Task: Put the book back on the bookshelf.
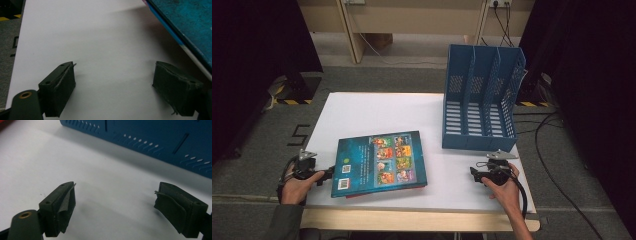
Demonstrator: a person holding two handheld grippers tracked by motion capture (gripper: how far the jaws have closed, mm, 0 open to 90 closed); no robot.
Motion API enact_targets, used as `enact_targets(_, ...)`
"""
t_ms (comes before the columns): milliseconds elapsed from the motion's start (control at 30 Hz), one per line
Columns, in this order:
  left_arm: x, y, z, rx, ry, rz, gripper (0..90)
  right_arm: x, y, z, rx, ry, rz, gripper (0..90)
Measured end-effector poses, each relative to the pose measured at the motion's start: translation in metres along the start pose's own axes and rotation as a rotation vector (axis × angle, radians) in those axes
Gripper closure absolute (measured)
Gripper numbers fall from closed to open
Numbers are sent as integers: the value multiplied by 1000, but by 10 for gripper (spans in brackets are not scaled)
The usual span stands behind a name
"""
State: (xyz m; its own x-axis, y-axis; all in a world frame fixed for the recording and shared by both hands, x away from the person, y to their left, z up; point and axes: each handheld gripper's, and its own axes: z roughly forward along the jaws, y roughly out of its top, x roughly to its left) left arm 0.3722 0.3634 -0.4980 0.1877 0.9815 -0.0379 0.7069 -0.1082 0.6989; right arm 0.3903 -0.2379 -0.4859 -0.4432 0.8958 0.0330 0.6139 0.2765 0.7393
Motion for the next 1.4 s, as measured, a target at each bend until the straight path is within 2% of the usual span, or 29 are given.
enact_targets(67, 0, 1, 0, 6, -3, -4, 169, 2, 2, -4, -29, 16, 6, 162)
enact_targets(133, 0, 1, -1, 13, 7, 9, 176, 4, 4, -7, -47, 32, 10, 169)
enact_targets(200, 0, 2, -1, 20, 9, 14, 179, 10, 7, -10, -53, 33, -28, 168)
enact_targets(233, 1, 4, -4, 31, 15, 11, 180, 14, 8, -11, -60, 44, -29, 172)
enact_targets(300, 1, 5, -6, 23, 11, 5, 180, 21, 11, -13, -73, 74, -29, 189)
enact_targets(400, 1, 10, -16, 14, -9, 4, 180, 30, 12, -13, -87, 118, -28, 195)
enact_targets(533, -3, 15, -23, 0, -22, 11, 181, 37, 15, -13, -97, 164, -14, 195)
enact_targets(633, -8, 18, -26, 22, -47, 27, 199, 41, 15, -12, -95, 173, -20, 197)
enact_targets(667, -11, 18, -27, 24, -37, 43, 199, 41, 15, -12, -95, 173, -20, 197)
enact_targets(700, -14, 19, -29, 23, -26, 55, 229, 44, 16, -11, -91, 167, -39, 220)
enact_targets(767, -15, 20, -29, 25, -18, 62, 245, 46, 16, -10, -84, 172, -39, 216)
enact_targets(933, -20, 20, -29, 25, -24, 61, 297, 55, 18, -7, -86, 249, -4, 217)
enact_targets(1000, -27, 22, -29, 28, -20, 88, 304, 60, 20, -5, -90, 291, 8, 216)
enact_targets(1100, -32, 23, -29, 29, -18, 103, 304, 66, 21, -4, -92, 317, 17, 211)
enact_targets(1133, -39, 24, -29, 26, -19, 120, 307, 72, 23, -1, -92, 353, 29, 212)
enact_targets(1167, -39, 24, -29, 26, -19, 120, 310, 72, 23, -1, -92, 353, 29, 212)
enact_targets(1200, -46, 24, -28, 28, -38, 134, 299, 78, 25, 1, -86, 390, 32, 207)
enact_targets(1300, -52, 26, -29, 28, -44, 156, 244, 86, 27, 6, -76, 420, 35, 202)
enact_targets(1367, -58, 27, -29, 23, -21, 187, 242, 91, 28, 10, -62, 437, 28, 197)
enact_targets(1400, -59, 28, -29, 18, -21, 187, 239, 93, 28, 13, -52, 442, 36, 192)
